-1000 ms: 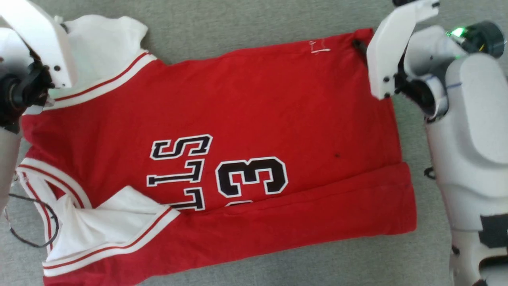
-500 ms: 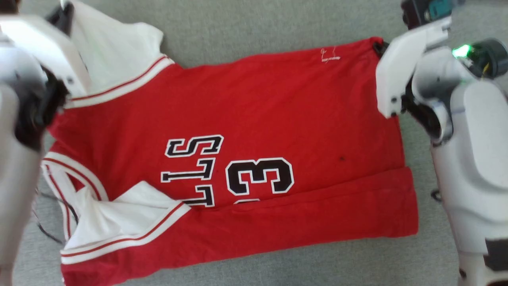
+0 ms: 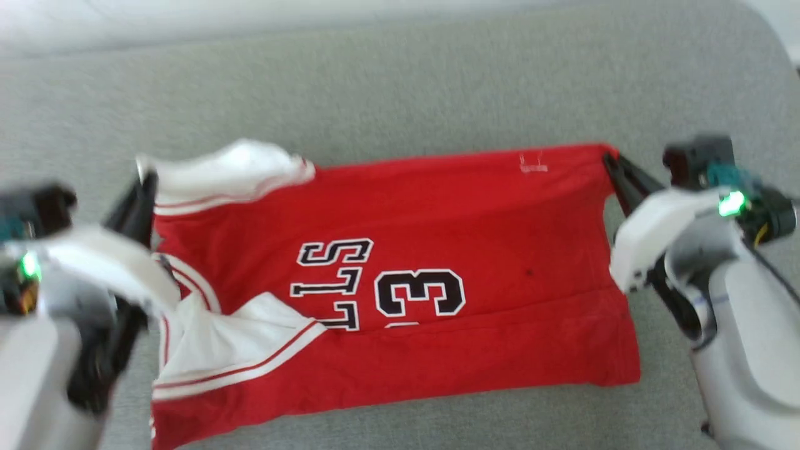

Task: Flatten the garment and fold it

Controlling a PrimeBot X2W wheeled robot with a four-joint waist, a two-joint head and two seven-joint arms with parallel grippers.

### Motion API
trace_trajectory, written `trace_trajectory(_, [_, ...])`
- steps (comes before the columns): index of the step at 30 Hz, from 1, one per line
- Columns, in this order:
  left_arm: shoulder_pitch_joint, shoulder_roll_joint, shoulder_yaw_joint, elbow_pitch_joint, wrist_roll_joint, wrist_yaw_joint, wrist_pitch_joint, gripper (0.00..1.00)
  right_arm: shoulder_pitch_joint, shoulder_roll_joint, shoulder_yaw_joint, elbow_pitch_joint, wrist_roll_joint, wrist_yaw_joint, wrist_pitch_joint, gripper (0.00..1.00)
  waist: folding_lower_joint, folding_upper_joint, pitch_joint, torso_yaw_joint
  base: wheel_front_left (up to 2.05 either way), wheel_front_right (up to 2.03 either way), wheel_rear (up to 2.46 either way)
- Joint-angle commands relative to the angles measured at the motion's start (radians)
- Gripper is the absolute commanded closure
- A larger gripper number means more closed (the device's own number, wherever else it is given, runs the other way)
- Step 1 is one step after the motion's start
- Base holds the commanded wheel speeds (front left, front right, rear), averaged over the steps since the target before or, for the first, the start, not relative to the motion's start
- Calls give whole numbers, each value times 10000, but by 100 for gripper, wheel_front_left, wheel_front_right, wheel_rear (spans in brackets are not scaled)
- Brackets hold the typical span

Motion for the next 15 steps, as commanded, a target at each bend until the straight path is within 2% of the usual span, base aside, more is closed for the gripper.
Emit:
trace_trajectory(1, [335, -17, 85, -116, -104, 116, -75, 100, 193, -41, -53, -81, 83, -11, -99, 100, 2, 1, -668, 417, 0, 0, 0])
trace_trajectory(7, [2506, -316, 303, -1093, -635, 691, -263, 100, 1517, -70, -368, -219, 149, -11, -117, 100, 2, 1, -1082, 642, 0, 0, 0])
trace_trajectory(15, [4367, -974, 84, -1223, -1327, 763, -422, 100, 2528, -242, -366, -204, 78, -11, 1103, 100, 2, 1, -1198, 698, 0, 0, 0])
